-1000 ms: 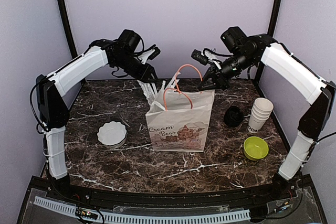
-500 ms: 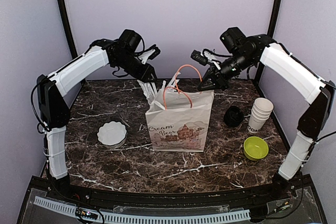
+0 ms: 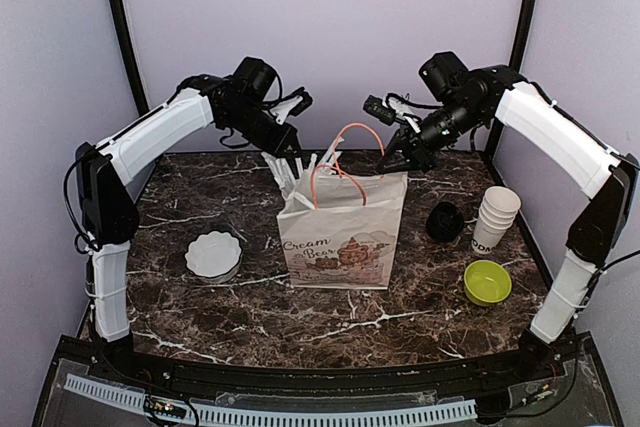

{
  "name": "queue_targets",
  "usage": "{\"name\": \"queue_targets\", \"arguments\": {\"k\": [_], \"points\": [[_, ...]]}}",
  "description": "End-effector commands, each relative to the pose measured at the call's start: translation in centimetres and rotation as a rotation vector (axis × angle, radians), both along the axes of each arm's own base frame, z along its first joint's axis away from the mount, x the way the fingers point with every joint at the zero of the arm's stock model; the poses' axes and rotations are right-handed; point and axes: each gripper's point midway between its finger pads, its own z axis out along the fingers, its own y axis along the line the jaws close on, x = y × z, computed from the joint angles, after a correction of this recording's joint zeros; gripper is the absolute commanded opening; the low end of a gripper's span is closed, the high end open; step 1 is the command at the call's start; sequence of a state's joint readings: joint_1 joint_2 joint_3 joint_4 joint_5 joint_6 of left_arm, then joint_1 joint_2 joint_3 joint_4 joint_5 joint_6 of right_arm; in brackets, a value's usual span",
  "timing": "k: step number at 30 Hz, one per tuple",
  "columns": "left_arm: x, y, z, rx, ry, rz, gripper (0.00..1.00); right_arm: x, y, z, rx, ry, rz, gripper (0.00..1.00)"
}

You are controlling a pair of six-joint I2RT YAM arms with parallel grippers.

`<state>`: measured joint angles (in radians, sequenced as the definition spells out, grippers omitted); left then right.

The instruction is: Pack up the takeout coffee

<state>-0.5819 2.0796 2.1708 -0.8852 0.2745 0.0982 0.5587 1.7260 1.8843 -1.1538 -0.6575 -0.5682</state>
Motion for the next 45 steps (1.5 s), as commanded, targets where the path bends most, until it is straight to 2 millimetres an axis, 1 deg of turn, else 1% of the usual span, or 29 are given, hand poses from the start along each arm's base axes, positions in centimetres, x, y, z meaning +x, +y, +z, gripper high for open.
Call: {"name": "queue_targets", "arguments": {"k": [1,3,7,8,9,10,11,12,13,14,15,16,17,19,20,21,23,25,27,31,33,34,35,38,39,41,43,44,45], "points": [[-0.8,-0.5,3.9,-0.058,-0.055,-0.030,0.06,-0.6,0.2,-0.4,-0.010,0.021,0.017,0.03],[-1.0,-0.3,5.5,-0.078,-0.088,-0.029,0.05,-0.5,0.2,-0.4,-0.011,0.020,0.015,0.03],[-2.0,0.6,10.4,-0.129,-0.177,-0.020,0.02,-0.4,0.3,-0.3,-0.011,0.021,0.016,0.03],[-2.6,1.0,12.1,-0.149,-0.208,-0.020,0.02,-0.4,0.4,-0.4,-0.012,0.022,0.017,0.03],[-2.9,1.2,13.1,-0.160,-0.228,-0.018,0.01,-0.4,0.4,-0.4,-0.013,0.023,0.017,0.03],[-3.6,1.8,14.9,-0.181,-0.262,-0.014,0.00,-0.4,0.4,-0.4,-0.013,0.024,0.018,0.03],[-3.8,2.1,15.9,-0.188,-0.288,-0.005,0.00,-0.4,0.5,-0.5,-0.014,0.025,0.018,0.03],[-4.6,2.9,17.8,-0.208,-0.328,0.000,0.00,-0.3,0.5,-0.5,-0.014,0.024,0.018,0.03],[-4.8,3.2,18.7,-0.216,-0.357,0.007,0.00,-0.3,0.5,-0.4,-0.013,0.024,0.019,0.03],[-5.9,4.0,20.6,-0.237,-0.398,0.008,0.00,-0.3,0.6,-0.5,-0.014,0.026,0.019,0.03],[-6.2,4.2,21.5,-0.251,-0.421,0.010,0.00,-0.3,0.6,-0.5,-0.015,0.027,0.020,0.03],[-7.3,4.9,23.2,-0.275,-0.457,0.010,0.00,-0.3,0.7,-0.6,-0.016,0.028,0.020,0.03],[-7.9,5.1,24.1,-0.295,-0.476,0.002,0.00,-0.3,0.7,-0.6,-0.016,0.029,0.022,0.03],[-10.5,6.3,27.3,-0.363,-0.538,-0.020,0.00,-0.3,0.8,-0.6,-0.016,0.029,0.022,0.03],[-11.3,6.6,28.1,-0.386,-0.547,-0.026,0.00,-0.2,0.8,-0.7,-0.018,0.031,0.023,0.03],[-12.7,6.9,29.2,-0.423,-0.564,-0.051,0.00,-0.1,0.8,-0.7,-0.018,0.031,0.021,0.03],[-14.7,7.3,30.6,-0.470,-0.569,-0.089,0.00,-0.1,0.9,-0.6,-0.017,0.030,0.022,0.03],[-16.3,7.2,31.2,-0.509,-0.551,-0.135,0.00,0.0,1.1,-0.5,-0.014,0.030,0.022,0.03],[-17.4,6.9,31.1,-0.539,-0.509,-0.175,0.00,0.1,1.2,-0.3,-0.010,0.028,0.023,0.03],[-18.3,6.0,29.7,-0.572,-0.411,-0.226,0.00,0.2,1.4,0.0,-0.003,0.023,0.024,0.02],[-18.5,5.3,28.5,-0.577,-0.357,-0.239,0.00,0.1,1.4,0.1,-0.001,0.020,0.024,0.02],[-18.3,4.9,27.5,-0.570,-0.330,-0.244,0.00,0.1,1.4,0.1,-0.002,0.021,0.025,0.02],[-18.5,4.5,27.1,-0.572,-0.317,-0.254,0.00,0.0,1.4,0.1,-0.001,0.022,0.026,0.02],[-18.0,3.2,24.8,-0.569,-0.267,-0.267,0.00,-0.1,1.4,0.2,0.000,0.020,0.029,0.02],[-17.9,2.9,24.4,-0.574,-0.251,-0.267,0.00,-0.2,1.4,0.2,0.001,0.019,0.029,0.02],[-17.6,1.7,23.2,-0.592,-0.214,-0.286,0.00,-0.2,1.4,0.3,0.002,0.016,0.030,0.02],[-17.6,0.1,21.3,-0.607,-0.157,-0.314,0.00,-0.2,1.5,0.3,0.001,0.014,0.028,0.02],[-17.5,-0.8,21.3,-0.624,-0.160,-0.335,0.00,-0.1,1.5,0.3,0.000,0.013,0.027,0.02],[-17.6,-1.4,20.5,-0.631,-0.129,-0.341,0.00,0.0,1.5,0.3,0.000,0.013,0.023,0.02]]}}
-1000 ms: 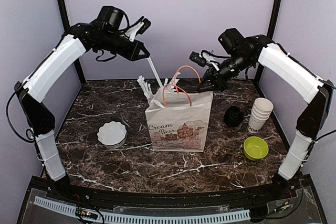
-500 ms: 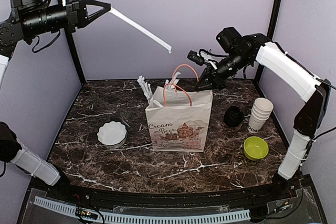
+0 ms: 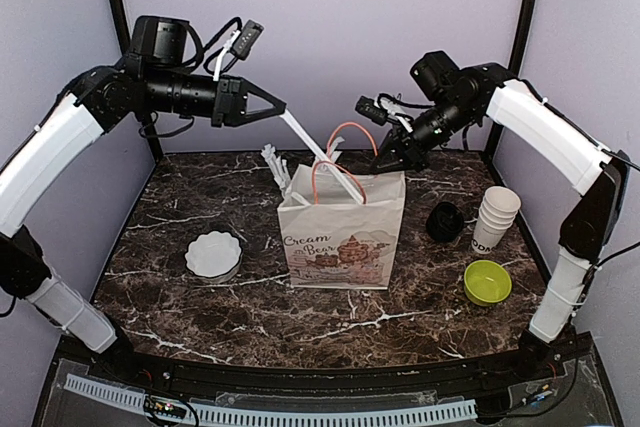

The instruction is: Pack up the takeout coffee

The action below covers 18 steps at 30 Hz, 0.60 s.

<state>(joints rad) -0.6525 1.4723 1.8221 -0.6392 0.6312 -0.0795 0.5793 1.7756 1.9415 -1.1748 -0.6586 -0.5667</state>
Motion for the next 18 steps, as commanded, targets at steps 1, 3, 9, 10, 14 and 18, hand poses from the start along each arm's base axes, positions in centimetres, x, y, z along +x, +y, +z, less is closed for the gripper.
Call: {"name": "queue_targets", "arguments": {"k": [1,3,9,10,14,18], "points": [[-1.0,-3.4,0.7,-0.113,0.000,-0.111,0.00,-0.1,0.4,0.5,0.005,-0.002,-0.002,0.02],[-0.8,-4.9,-0.5,-0.121,0.022,-0.129,0.00,0.0,0.5,0.4,0.002,-0.005,-0.006,0.02],[0.7,-6.8,-4.9,-0.075,0.102,-0.082,0.00,0.3,0.4,0.7,0.002,-0.012,-0.031,0.05],[0.8,-6.8,-5.6,-0.060,0.115,-0.073,0.00,0.4,0.4,0.7,0.000,-0.011,-0.037,0.06],[1.3,-6.4,-7.7,0.019,0.148,-0.039,0.20,0.5,0.4,0.9,0.007,-0.009,-0.045,0.19],[2.2,-5.3,-7.6,0.106,0.106,0.032,0.48,1.0,-0.2,2.1,0.023,-0.030,-0.061,0.34]]}}
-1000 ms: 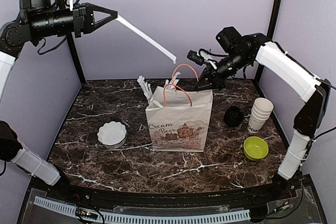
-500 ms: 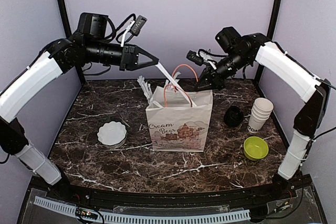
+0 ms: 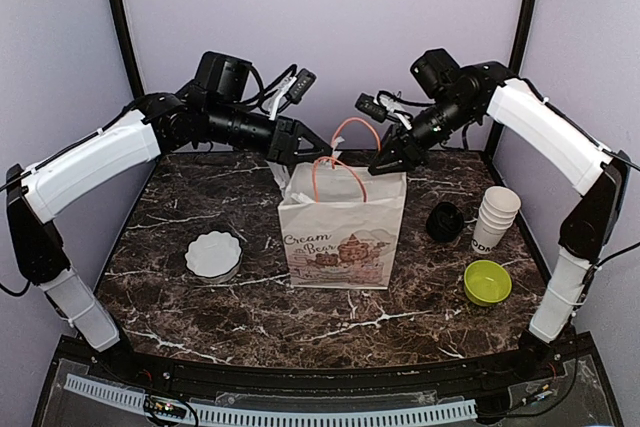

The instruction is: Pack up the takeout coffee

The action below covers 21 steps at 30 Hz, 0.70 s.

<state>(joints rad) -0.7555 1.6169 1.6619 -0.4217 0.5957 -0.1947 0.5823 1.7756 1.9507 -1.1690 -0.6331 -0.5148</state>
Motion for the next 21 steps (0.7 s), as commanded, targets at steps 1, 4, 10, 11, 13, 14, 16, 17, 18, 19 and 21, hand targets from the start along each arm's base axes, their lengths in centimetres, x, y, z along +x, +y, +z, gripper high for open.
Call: {"name": "queue_targets", "arguments": {"k": [1,4,10,11,13,14,16,17,18,19,21], "points": [[1.1,1.8,1.6,0.085,-0.095,0.092,0.50,1.0,-0.4,2.4,0.040,-0.057,-0.027,0.37],[2.2,3.3,3.4,0.122,-0.188,0.167,0.60,2.1,-1.5,3.6,0.056,-0.091,-0.078,0.44],[4.4,7.4,7.9,0.205,-0.396,0.366,0.73,4.0,-5.5,6.5,0.102,-0.152,-0.197,0.53],[5.0,8.8,8.8,0.224,-0.432,0.436,0.75,4.2,-6.3,7.1,0.114,-0.169,-0.220,0.53],[5.6,11.0,9.9,0.259,-0.490,0.538,0.79,4.3,-8.4,8.8,0.141,-0.220,-0.277,0.53],[5.8,11.8,10.3,0.270,-0.512,0.570,0.81,4.5,-9.3,9.5,0.154,-0.251,-0.312,0.53],[6.2,14.0,10.2,0.307,-0.547,0.661,0.83,4.6,-11.3,10.9,0.185,-0.332,-0.396,0.52],[6.1,15.6,11.6,0.291,-0.581,0.730,0.85,5.1,-12.1,11.6,0.211,-0.392,-0.449,0.53],[6.5,16.7,10.5,0.335,-0.586,0.775,0.86,4.9,-13.2,11.5,0.216,-0.411,-0.501,0.57],[6.2,18.0,11.7,0.305,-0.612,0.823,0.89,5.3,-14.1,12.1,0.249,-0.469,-0.556,0.64],[6.4,20.2,11.1,0.328,-0.617,0.894,0.94,5.5,-16.2,12.3,0.296,-0.518,-0.688,0.89]]}}
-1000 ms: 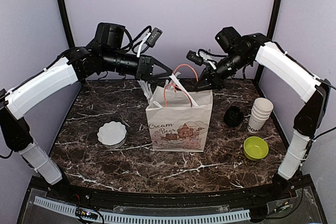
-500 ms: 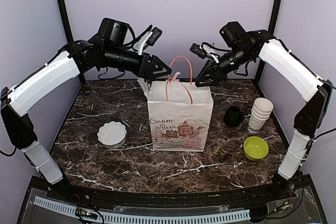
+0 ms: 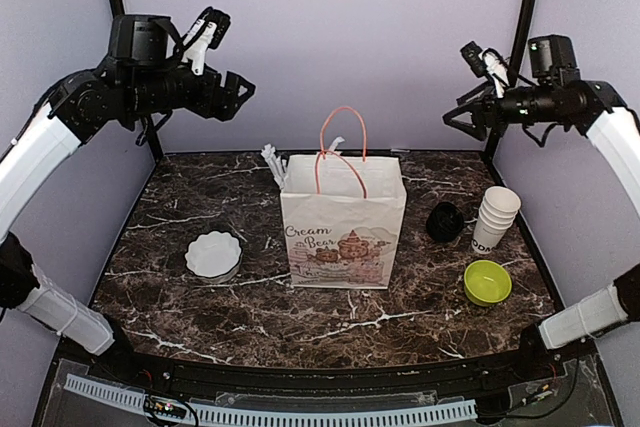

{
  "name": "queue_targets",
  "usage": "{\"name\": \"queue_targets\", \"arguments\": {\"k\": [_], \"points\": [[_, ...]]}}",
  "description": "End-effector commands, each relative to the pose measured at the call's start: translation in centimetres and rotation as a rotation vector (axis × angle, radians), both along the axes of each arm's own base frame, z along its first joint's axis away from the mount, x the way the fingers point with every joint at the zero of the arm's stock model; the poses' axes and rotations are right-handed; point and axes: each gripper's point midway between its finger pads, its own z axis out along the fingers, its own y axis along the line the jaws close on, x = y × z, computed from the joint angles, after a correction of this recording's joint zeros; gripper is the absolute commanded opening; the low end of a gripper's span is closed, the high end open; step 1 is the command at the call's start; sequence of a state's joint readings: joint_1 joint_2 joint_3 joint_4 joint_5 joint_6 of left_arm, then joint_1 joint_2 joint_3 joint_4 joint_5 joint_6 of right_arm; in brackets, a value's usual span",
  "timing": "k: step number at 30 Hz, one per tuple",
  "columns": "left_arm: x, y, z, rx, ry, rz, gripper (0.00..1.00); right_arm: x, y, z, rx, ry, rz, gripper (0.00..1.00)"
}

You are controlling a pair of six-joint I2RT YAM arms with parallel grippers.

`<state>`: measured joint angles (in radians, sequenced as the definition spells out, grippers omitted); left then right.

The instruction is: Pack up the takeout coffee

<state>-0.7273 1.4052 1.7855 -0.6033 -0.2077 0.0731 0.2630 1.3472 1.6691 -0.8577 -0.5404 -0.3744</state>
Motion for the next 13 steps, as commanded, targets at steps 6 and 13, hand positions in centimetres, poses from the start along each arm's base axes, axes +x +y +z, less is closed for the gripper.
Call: {"name": "queue_targets", "arguments": {"k": [6,13], "points": [[1.7,10.9,-2.3,-0.001,-0.053,0.411,0.99,2.6,-8.2,1.1,0.233,-0.243,-0.549,0.99],[1.8,11.5,-4.6,-0.054,-0.059,0.439,0.99,2.9,-9.7,-0.1,0.276,-0.235,-0.642,0.99]]}}
